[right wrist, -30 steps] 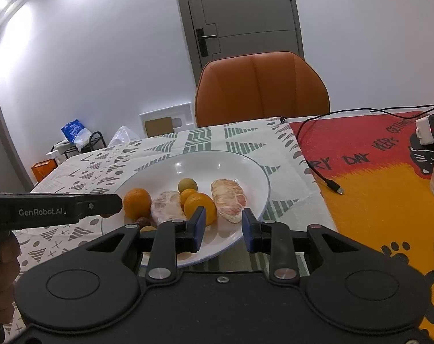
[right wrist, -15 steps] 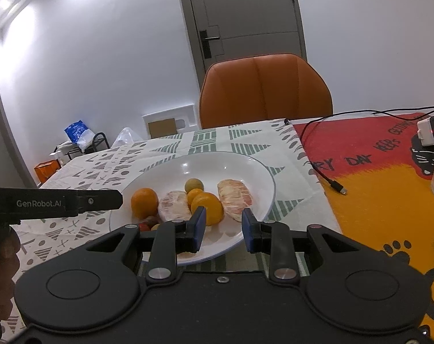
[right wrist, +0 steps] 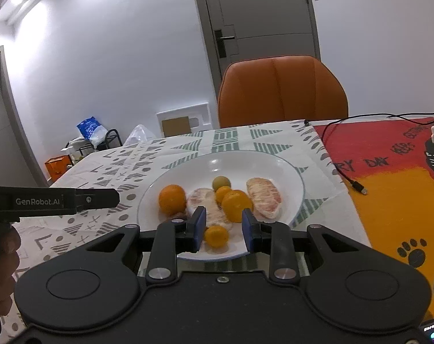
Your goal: Organize fruits
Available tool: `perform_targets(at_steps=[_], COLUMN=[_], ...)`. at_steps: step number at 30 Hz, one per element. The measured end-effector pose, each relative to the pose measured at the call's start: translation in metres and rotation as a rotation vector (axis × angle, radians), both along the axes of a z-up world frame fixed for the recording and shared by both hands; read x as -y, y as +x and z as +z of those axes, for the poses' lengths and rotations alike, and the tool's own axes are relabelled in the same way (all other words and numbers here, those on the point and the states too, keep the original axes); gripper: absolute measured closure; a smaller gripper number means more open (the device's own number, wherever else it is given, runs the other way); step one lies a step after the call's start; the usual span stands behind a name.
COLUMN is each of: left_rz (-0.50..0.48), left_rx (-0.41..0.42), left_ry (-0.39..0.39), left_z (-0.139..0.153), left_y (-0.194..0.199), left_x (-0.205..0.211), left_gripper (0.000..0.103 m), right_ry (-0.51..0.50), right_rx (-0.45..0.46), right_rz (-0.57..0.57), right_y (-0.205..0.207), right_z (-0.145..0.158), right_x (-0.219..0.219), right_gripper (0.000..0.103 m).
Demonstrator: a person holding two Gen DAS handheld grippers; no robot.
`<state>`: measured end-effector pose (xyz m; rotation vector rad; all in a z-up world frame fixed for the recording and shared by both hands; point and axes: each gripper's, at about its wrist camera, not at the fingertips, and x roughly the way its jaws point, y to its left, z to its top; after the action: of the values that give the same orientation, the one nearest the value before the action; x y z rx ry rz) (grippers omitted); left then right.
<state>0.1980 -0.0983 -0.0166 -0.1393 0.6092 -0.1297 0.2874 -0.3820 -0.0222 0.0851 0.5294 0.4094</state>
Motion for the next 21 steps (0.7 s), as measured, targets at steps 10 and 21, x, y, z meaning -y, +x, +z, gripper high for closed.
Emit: perform_targets(at_steps=[10, 21], left_rz=[0.108, 0.166], left_rx=[0.020, 0.037], left_ry=[0.069, 0.096], left_z=[0.005, 0.016], left_y=[-0.023, -0.048], left_x=[-0.019, -0.037], left_gripper=[0.020, 0.011], right_ry=[0.011, 0.023], right_rx=[0.016, 0.046], right_rz=[0.040, 0.071], right_y=[-0.016, -0.034], right_z=[0.007, 0.017], right_x=[-0.014, -0.025], right_gripper=[0.035, 0.000])
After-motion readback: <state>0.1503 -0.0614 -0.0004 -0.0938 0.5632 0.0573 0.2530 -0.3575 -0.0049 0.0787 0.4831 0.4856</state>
